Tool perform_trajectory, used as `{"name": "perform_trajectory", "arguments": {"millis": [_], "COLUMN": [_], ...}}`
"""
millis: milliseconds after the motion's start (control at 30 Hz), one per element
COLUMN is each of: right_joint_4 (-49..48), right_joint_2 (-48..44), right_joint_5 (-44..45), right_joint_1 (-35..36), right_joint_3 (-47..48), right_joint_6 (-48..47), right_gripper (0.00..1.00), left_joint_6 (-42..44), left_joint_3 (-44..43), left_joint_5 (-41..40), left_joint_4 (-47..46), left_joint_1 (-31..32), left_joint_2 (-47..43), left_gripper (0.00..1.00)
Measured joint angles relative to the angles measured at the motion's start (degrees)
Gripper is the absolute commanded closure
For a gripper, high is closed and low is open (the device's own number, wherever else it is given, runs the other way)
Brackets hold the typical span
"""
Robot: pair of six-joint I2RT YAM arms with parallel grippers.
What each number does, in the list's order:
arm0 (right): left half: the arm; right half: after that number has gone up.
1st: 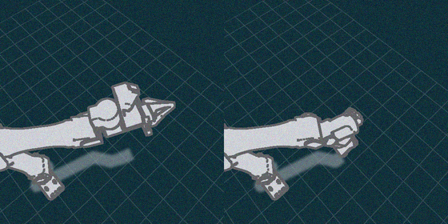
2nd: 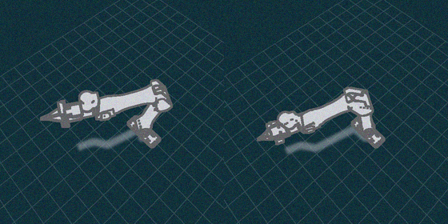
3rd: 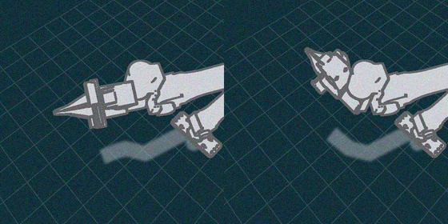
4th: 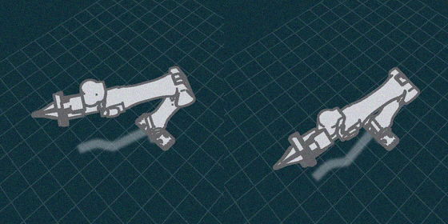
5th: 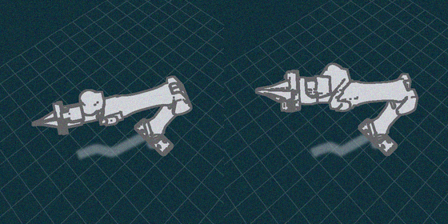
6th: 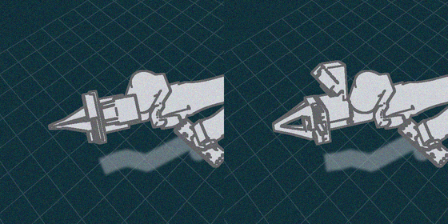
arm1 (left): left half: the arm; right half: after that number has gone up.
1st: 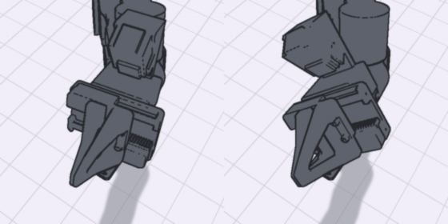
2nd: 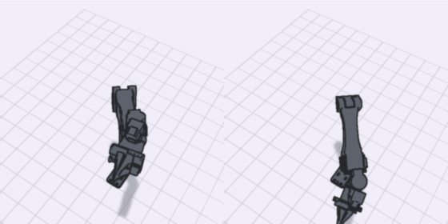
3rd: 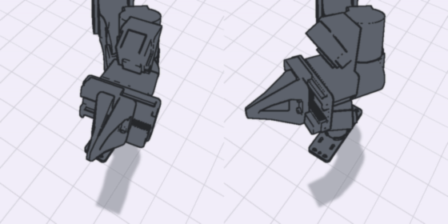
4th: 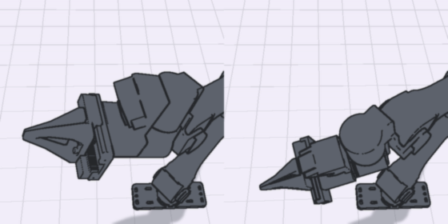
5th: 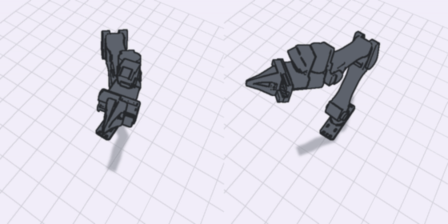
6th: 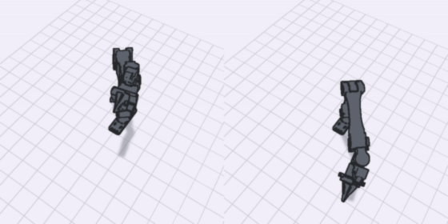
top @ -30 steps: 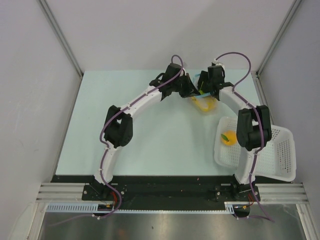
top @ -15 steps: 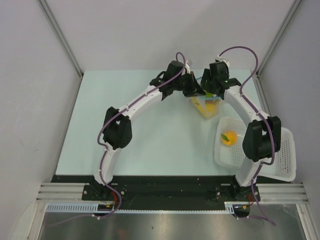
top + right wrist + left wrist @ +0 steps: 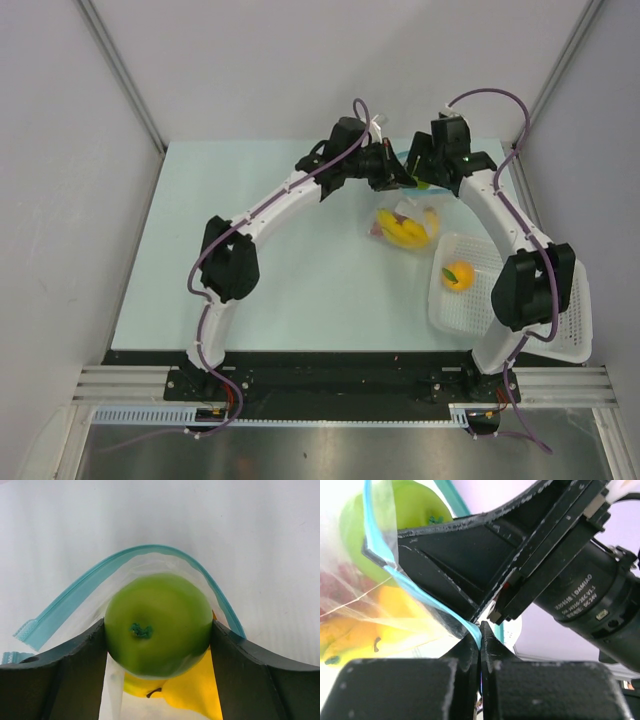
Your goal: Open the zip-top bag and remove the fake food
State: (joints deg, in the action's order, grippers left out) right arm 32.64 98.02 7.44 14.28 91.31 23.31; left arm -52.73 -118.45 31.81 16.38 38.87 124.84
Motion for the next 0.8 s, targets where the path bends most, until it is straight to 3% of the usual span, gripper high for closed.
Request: {"name": "perform_trajectory", "arguments": {"millis": [400, 633, 800], "right_joint_4": [2.91, 10.32, 15.52], "right_joint_2": [3.45, 12.33, 13.99], "right_joint_5": [-5.49, -7.82, -9.51], "right_joint_1": [-1.09, -1.62, -1.79], "right_joint_3": [9.97, 19.8, 20.9], "right_joint_6": [4.02, 9.22, 10.23], "right_gripper": [0.77, 0.79, 0.84], "left_joint_6": [-0.2, -0.17, -0.17], "left_joint_3": [-9.79, -10.45, -7.56], "left_joint_5": [2.91, 4.7, 7.61], "left_joint_4": [1.57, -1.7, -3.34], "left_joint_1": [-2.36, -4.68, -5.2], "left_joint_2": [2.56, 6.12, 6.12], "left_gripper": [1.0, 1.0, 1.0]}}
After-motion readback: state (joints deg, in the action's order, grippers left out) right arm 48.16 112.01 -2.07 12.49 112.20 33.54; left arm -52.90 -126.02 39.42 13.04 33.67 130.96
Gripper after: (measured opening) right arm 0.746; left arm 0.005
